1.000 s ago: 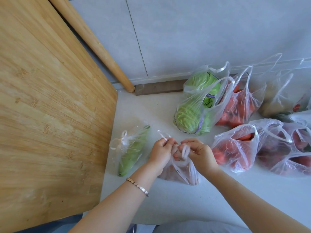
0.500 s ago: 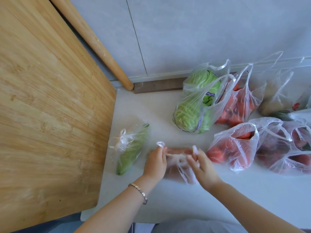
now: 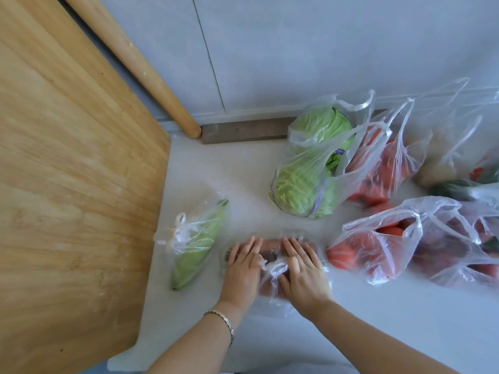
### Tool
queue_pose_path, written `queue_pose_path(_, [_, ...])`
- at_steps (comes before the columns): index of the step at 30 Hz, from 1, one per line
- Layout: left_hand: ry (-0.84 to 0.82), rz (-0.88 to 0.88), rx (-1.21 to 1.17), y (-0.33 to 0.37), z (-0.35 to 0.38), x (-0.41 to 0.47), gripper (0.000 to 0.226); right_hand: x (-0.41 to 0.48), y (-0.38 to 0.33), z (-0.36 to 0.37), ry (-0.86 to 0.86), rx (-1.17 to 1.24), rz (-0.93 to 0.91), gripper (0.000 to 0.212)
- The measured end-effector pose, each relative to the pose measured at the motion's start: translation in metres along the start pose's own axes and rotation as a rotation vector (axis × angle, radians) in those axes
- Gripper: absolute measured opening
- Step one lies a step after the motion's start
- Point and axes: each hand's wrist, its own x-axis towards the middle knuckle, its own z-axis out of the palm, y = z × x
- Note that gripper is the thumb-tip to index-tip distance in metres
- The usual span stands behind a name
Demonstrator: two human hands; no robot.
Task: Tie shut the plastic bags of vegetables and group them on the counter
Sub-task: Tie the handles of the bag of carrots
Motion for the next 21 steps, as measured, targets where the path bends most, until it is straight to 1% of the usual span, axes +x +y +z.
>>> queue_pose_path(1, [0.001,0.018,0.009,-0.001,0.003,0.000,0.010,0.000,0.000,0.002,-0.002,0.001,0.003,0.030])
queue_pose_path(3, [-0.040,-0.019,0.004,-0.002,0.004,0.004,0.016,0.003,0.000,0.001,-0.060,0.020,0.021,0.031])
queue_pose_path(5, [-0.080,-0.099,-0.043,-0.002,0.005,0.011,0.022,0.008,0.003,-0.003,-0.122,0.067,0.040,0.042])
queue_pose_path(6, [-0.084,-0.187,-0.110,0.002,-0.001,0.016,0.023,0.011,0.003,-0.009,-0.129,0.160,0.073,0.051])
queue_pose_path(7, [-0.047,-0.310,-0.225,0.005,-0.007,0.021,0.025,0.015,0.002,-0.017,-0.075,0.303,0.123,0.056])
queue_pose_path(8, [-0.010,-0.444,-0.363,0.009,-0.015,0.027,0.028,0.017,-0.001,-0.030,-0.043,0.509,0.217,0.054])
queue_pose_path(9, [0.018,-0.569,-0.560,0.014,-0.022,0.032,0.030,0.019,-0.006,-0.041,-0.035,0.766,0.308,0.048])
queue_pose_path(10, [0.072,-0.658,-0.715,0.020,-0.031,0.037,0.032,0.020,-0.010,-0.052,0.003,0.978,0.354,0.042])
queue_pose_path(11, [0.141,-0.750,-0.858,0.027,-0.040,0.044,0.031,0.021,-0.014,-0.062,0.057,1.142,0.379,0.039])
queue_pose_path(13, [0.247,-0.885,-1.161,0.043,-0.054,0.057,0.030,0.026,-0.022,-0.075,0.140,1.412,0.407,0.045])
queue_pose_path(15, [0.285,-0.923,-1.498,0.054,-0.061,0.066,0.033,0.031,-0.028,-0.083,0.227,1.608,0.507,0.048])
queue_pose_path(16, [0.290,-0.926,-1.588,0.056,-0.062,0.068,0.034,0.031,-0.028,-0.084,0.259,1.673,0.566,0.046])
queue_pose_path(17, [0.292,-0.936,-1.616,0.052,-0.060,0.068,0.035,0.030,-0.026,-0.084,0.279,1.731,0.621,0.044])
queue_pose_path(18, [0.281,-0.955,-1.605,0.047,-0.058,0.066,0.035,0.027,-0.021,-0.082,0.290,1.739,0.656,0.043])
queue_pose_path(19, [0.267,-0.997,-1.589,0.038,-0.054,0.063,0.036,0.022,-0.015,-0.080,0.288,1.709,0.689,0.043])
queue_pose_path(21, [0.190,-1.088,-1.465,0.022,-0.047,0.051,0.038,0.009,-0.002,-0.069,0.252,1.596,0.739,0.044])
